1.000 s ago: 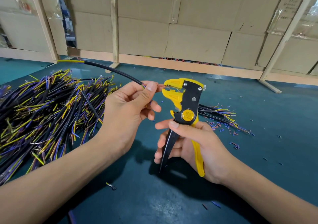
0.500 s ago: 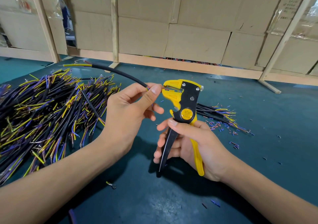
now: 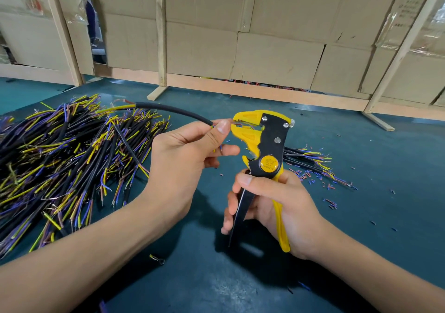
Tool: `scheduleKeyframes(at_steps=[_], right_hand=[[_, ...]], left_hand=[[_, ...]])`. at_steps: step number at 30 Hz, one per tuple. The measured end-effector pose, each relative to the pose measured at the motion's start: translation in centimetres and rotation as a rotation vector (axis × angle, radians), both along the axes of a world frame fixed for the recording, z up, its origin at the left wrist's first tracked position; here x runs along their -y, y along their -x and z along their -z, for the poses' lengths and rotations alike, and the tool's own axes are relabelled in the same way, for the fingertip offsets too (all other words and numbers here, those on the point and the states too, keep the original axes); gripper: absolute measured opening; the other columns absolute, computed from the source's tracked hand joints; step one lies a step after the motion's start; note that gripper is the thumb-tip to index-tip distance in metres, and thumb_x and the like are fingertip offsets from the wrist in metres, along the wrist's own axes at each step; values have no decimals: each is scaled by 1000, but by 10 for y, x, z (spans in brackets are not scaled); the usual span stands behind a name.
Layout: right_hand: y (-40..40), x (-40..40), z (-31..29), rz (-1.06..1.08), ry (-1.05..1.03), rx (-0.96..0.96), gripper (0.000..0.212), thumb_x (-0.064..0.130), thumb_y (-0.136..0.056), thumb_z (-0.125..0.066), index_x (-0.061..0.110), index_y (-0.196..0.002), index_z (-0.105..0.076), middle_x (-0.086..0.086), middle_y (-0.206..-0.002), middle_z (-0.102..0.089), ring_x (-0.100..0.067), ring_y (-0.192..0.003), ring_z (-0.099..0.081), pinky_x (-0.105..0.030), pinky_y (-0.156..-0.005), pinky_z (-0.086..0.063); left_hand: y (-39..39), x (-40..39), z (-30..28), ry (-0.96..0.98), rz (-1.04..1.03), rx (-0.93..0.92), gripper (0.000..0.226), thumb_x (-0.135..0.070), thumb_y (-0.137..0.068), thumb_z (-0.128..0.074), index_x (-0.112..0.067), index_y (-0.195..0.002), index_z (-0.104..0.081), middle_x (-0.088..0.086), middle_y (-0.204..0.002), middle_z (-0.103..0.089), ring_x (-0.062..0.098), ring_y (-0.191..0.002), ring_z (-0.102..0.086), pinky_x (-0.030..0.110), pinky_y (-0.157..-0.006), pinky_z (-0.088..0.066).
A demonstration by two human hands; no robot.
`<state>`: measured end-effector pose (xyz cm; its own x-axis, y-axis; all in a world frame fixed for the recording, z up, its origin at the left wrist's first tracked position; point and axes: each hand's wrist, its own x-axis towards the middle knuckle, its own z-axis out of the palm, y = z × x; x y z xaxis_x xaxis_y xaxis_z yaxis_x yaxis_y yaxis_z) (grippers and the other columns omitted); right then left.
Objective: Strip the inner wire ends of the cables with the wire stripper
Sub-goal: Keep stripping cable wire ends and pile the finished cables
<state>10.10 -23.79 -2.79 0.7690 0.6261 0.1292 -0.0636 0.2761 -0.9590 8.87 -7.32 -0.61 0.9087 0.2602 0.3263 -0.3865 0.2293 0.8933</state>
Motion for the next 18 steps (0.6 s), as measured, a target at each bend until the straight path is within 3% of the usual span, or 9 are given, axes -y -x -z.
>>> scheduleKeyframes(at_steps=[4, 11, 18], right_hand=[[2, 1, 0, 8, 0, 34, 17, 23, -83, -69, 7, -79, -66, -21, -68, -62, -39, -55, -64, -58, -66, -50], [4, 2, 2, 12, -12, 49, 17, 22, -84, -69, 6, -81, -67, -23, -70, -62, -40, -59, -65, -56, -67, -50], [3, 2, 1, 15, -26, 22, 16, 22, -85, -69, 6, -83, -67, -23, -72, -63, -39, -59, -66, -52, -65, -56]], left_hand=[[2, 1, -1, 46, 57, -3, 21, -34, -77, -77, -15, -69, -73, -4, -91, -73, 27, -77, -74, 24, -59, -45], [6, 2, -7, 157, 146, 40, 22, -33, -75, -78, -12, -70, -72, 4, -96, -73, 25, -69, -71, 25, -58, -45], [9, 3, -10, 104, 131, 50, 18, -27, -81, -70, -18, -66, -74, 4, -101, -76, 23, -64, -69, 25, -60, -46]])
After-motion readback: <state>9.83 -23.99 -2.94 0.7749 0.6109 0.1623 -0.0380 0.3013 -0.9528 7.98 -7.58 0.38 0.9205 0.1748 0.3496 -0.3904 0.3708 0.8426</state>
